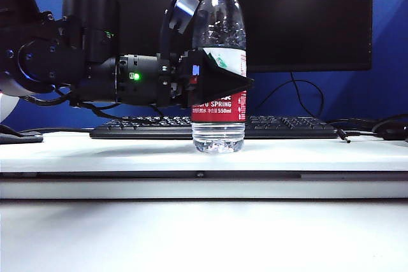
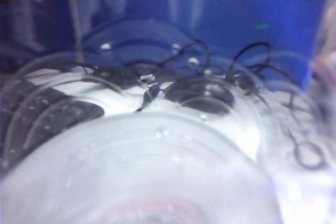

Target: Unscrew the cap from the plastic bottle on the table.

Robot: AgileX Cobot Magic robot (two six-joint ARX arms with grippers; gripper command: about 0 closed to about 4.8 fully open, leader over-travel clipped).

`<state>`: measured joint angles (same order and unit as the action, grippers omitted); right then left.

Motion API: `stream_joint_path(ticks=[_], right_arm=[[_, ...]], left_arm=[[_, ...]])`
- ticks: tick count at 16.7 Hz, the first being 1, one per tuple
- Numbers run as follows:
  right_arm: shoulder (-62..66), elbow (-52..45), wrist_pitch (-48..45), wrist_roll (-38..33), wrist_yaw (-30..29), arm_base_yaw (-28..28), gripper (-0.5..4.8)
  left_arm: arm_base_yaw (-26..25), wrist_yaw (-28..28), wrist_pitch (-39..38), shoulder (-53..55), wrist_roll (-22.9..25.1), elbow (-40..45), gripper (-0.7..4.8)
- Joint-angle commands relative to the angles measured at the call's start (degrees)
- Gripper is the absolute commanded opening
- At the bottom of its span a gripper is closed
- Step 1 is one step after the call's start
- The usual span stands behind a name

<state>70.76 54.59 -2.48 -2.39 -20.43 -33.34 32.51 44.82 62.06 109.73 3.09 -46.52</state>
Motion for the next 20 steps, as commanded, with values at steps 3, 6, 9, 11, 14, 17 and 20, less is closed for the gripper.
stream_joint_path(ticks=[3,6,9,11,14,17,20], right_arm=[[1.09,-1.27,9.97,0.79,-13.73,1.49,0.4],[1.11,-1.25,9.97,0.79,-20.33,2.8,0.39],[1.79,-1.25,10.36,0.92,-25.66,5.68,0.39],[1.79,-1.25,9.94,0.94,-27.56,6.34,0.39],[1.79,-1.25,9.92,0.92,-26.73,6.75,0.45],[1.75,-1.25,8.79,-0.55,-23.15,6.75,1.38],[0.52,-1.22,5.95,-3.1,-20.92,6.73,1.72]], left_arm=[[0.22,0.39,-1.95,0.37,-0.13,0.13,2.75],[0.22,0.42,-1.95,0.37,-0.15,0.13,2.75],[0.22,0.42,-1.97,0.37,-0.15,0.15,2.74],[0.22,0.42,-1.97,0.37,-0.15,0.13,2.72],[0.22,0.35,-1.97,0.37,-0.13,0.13,2.72],[0.22,0.17,-1.95,0.37,-0.11,0.13,2.72],[0.22,-0.17,-1.95,0.37,-0.13,0.13,2.72]])
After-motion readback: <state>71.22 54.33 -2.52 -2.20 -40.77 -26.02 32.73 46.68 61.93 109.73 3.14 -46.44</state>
